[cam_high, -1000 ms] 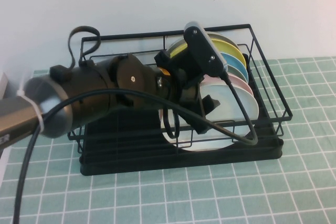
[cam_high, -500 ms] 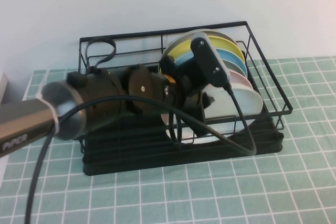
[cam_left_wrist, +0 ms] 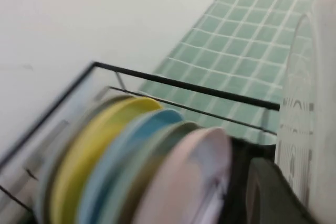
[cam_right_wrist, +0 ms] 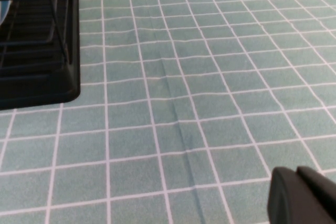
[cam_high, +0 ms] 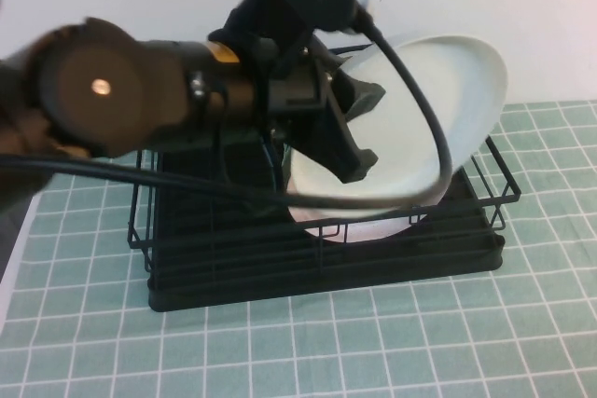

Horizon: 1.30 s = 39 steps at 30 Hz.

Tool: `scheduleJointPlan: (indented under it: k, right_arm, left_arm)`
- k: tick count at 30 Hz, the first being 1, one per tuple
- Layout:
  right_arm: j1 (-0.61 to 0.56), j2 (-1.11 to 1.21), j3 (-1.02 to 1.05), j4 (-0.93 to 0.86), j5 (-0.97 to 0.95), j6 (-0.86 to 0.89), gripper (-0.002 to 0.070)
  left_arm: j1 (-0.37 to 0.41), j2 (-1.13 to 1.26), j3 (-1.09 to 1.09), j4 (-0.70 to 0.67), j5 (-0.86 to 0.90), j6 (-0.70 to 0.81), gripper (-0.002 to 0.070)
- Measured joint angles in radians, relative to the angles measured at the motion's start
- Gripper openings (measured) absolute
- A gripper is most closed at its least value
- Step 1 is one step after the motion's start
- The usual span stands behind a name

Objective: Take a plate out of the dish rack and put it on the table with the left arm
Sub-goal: Place the plate from the table

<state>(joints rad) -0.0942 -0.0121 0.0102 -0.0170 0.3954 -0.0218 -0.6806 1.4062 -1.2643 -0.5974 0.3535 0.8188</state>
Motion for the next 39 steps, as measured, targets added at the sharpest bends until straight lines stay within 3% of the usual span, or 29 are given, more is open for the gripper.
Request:
scheduleJointPlan:
  k: [8,14,19,28,35,39]
  right_arm:
    - [0.0,0.0,0.0,0.0,0.0,0.0,-0.0002]
    - [0.0,0.0,0.0,0.0,0.0,0.0,-0.0002]
    - [0.0,0.0,0.0,0.0,0.0,0.0,-0.0002]
    - [0.0,0.0,0.0,0.0,0.0,0.0,-0.0002]
    - [0.0,0.0,0.0,0.0,0.0,0.0,-0.0002]
    - [0.0,0.0,0.0,0.0,0.0,0.0,-0.0002]
  left_arm:
    - [0.004,-0.027,0.0,-0.002,0.263,-0.374,0.0124]
    - [0.004,0.05,0.0,-0.014,0.392,-0.445,0.0124]
    - [0.004,0.165,0.0,-0.103,0.424,-0.474,0.0124]
    - [0.042,0.236,0.194,-0.503,0.295,-0.313,0.0124]
    - [0.124,0.236,0.411,-0.979,0.216,-0.08,0.0124]
    - [0.128,0.236,0.511,-1.081,0.139,0.027,0.0124]
